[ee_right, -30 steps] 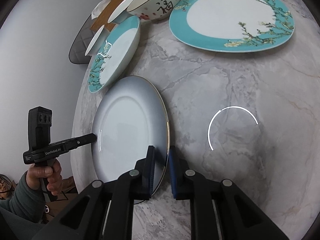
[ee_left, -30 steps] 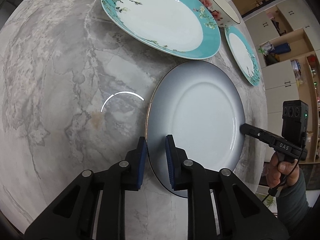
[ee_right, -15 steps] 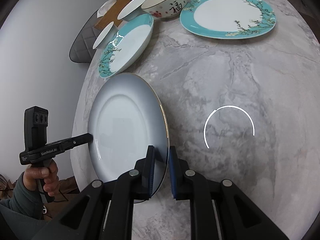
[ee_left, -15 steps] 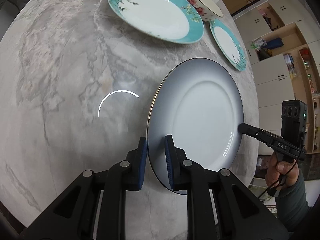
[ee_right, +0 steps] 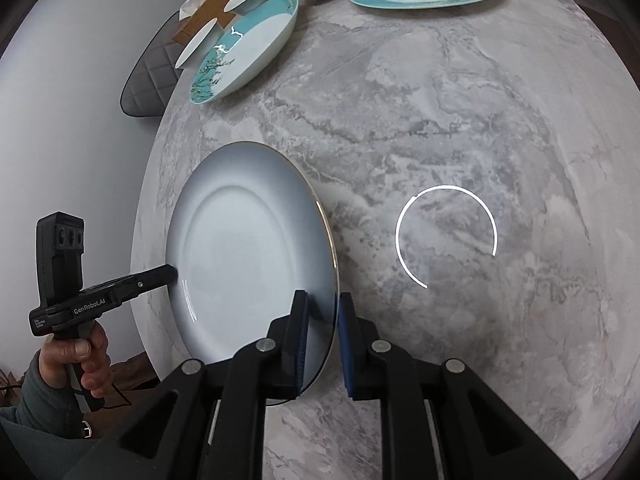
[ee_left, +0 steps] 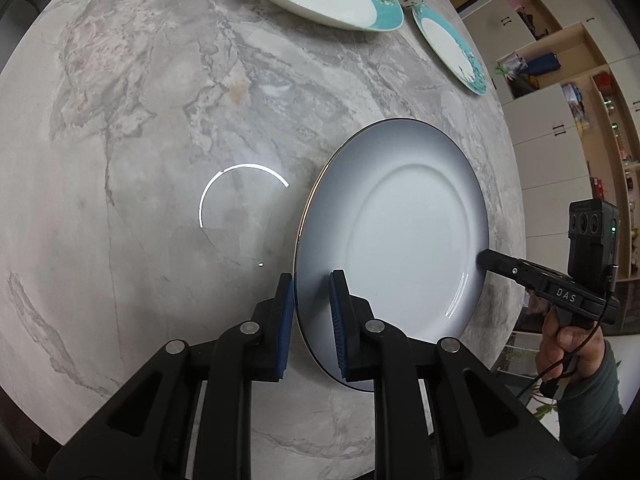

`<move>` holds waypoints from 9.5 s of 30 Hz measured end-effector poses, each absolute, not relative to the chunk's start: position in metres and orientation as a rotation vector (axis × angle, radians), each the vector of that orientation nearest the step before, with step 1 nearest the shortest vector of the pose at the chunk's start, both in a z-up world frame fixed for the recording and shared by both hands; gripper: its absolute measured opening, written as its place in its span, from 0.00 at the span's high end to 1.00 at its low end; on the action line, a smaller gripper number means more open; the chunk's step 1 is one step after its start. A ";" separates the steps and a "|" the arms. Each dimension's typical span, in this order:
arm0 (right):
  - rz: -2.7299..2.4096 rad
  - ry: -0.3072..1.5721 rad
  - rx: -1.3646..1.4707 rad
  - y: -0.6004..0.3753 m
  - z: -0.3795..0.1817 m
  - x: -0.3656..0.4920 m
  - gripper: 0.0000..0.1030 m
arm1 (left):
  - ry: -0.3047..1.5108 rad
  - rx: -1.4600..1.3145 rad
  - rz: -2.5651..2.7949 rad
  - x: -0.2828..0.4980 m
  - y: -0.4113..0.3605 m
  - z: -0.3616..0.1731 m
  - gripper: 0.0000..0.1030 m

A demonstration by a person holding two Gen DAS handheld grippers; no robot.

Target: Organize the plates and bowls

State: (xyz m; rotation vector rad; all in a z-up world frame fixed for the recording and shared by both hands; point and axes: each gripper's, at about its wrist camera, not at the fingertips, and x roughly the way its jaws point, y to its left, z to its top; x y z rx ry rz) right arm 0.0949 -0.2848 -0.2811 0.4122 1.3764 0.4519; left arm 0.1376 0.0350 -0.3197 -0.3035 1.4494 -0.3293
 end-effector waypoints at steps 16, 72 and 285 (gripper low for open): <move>0.427 1.379 0.436 -0.285 -0.295 0.069 0.83 | 1.448 -0.268 -0.324 0.133 0.041 -0.334 0.84; 0.607 1.112 0.453 -0.484 -0.290 0.377 0.19 | 1.328 -0.083 -0.307 0.476 -0.210 -0.347 0.16; 0.454 1.127 0.408 -0.253 -0.191 0.285 0.91 | 1.144 -0.157 -0.148 0.333 0.051 -0.220 0.85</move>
